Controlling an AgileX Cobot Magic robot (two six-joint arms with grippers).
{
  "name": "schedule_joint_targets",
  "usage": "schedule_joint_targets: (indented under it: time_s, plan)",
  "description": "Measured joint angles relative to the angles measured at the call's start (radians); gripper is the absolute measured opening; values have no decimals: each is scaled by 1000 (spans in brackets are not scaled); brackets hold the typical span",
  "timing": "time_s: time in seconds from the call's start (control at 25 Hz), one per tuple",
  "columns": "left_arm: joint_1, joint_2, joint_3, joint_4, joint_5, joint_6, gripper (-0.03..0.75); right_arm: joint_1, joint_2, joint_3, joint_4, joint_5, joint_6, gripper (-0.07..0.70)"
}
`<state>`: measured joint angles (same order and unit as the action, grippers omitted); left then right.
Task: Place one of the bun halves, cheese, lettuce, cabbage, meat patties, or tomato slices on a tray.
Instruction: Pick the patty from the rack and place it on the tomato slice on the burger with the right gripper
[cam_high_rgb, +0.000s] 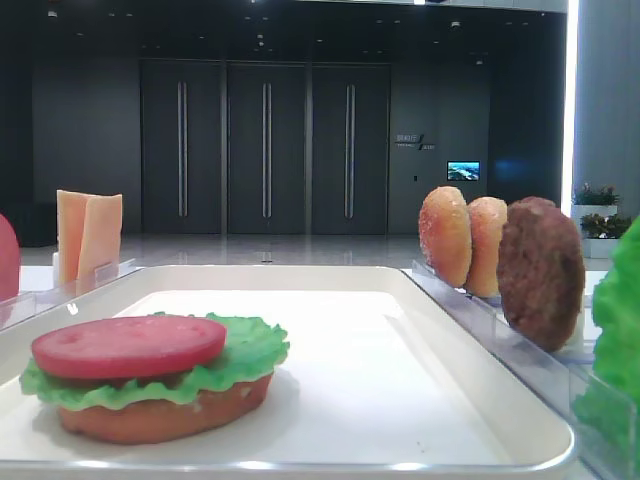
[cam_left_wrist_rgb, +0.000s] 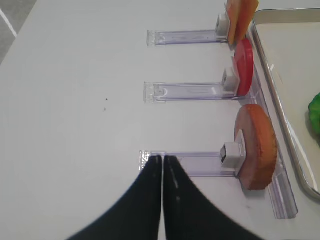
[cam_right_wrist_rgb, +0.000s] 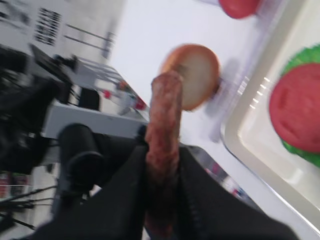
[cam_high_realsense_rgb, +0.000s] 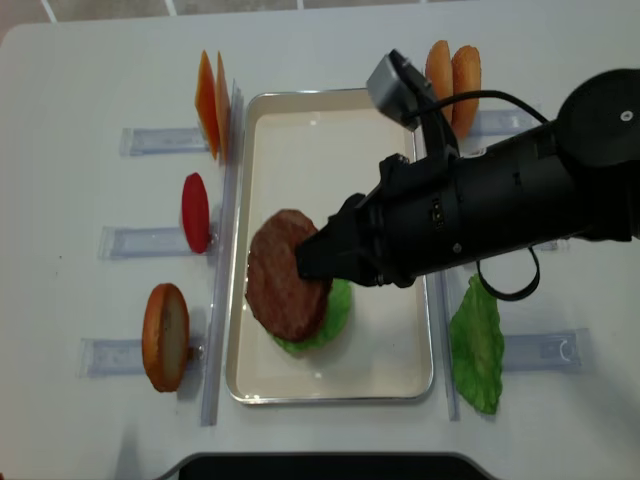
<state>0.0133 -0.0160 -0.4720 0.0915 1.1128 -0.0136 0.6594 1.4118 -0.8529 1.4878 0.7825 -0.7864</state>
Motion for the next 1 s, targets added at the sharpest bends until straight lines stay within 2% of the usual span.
schedule_joint_targets:
  time_s: [0.08, 0.16, 0.28, 0.6, 0.88, 1.0]
  plan:
    - [0, 0, 0, 0, 0, 0, -7, -45, 0, 55, 189, 51, -189, 115]
    - [0, 0, 0, 0, 0, 0, -7, -70, 0, 90, 265, 65, -271, 115]
    - [0, 0, 0, 0, 0, 0, -7, -83, 18, 126, 298, 68, -334, 115]
    - [0, 0, 0, 0, 0, 0, -7, -83, 145, 131, 310, 57, -386, 115]
    - [0, 0, 0, 0, 0, 0, -7, -81, 235, 131, 311, 22, -388, 115]
    - [0, 0, 0, 0, 0, 0, -7, -62, 244, 123, 312, -17, -380, 115]
